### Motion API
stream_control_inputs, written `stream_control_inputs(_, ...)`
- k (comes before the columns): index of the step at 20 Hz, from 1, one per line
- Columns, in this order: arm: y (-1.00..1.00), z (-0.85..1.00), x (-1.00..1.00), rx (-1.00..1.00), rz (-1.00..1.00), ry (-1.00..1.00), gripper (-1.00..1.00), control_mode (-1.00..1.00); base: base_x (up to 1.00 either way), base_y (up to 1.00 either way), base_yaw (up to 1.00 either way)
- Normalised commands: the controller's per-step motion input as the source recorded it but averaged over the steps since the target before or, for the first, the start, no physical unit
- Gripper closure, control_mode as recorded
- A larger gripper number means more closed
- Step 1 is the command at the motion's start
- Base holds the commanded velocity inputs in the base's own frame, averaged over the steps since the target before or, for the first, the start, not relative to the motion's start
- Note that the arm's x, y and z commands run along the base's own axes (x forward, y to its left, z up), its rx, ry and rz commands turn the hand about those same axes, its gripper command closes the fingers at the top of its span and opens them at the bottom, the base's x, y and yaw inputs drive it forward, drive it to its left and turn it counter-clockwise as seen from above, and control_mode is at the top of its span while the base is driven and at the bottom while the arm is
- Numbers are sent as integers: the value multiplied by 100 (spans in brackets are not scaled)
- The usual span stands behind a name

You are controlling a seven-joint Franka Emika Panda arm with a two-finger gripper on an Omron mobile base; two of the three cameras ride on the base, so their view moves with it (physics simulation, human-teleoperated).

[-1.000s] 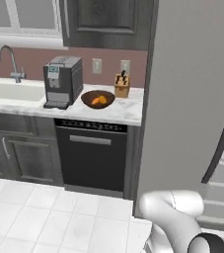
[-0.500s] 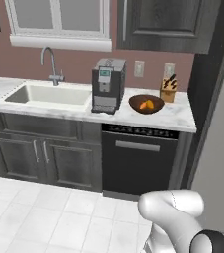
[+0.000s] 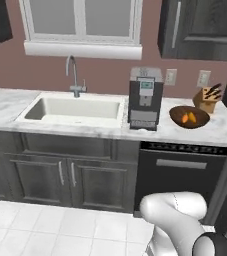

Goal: Take the cucumber, carrot, and orange from the freezer and place them in the bowl on the counter.

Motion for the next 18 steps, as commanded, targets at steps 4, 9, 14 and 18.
stream_control_inputs(4,0,0,0,0,0,0,100,100,100,14,-23)
stream_control_inputs(9,0,0,0,0,0,0,100,100,91,-14,-37)
stream_control_inputs(14,0,0,0,0,0,0,100,100,81,-11,-28)
stream_control_inputs(18,0,-18,50,-4,-2,0,100,-100,50,0,-4)
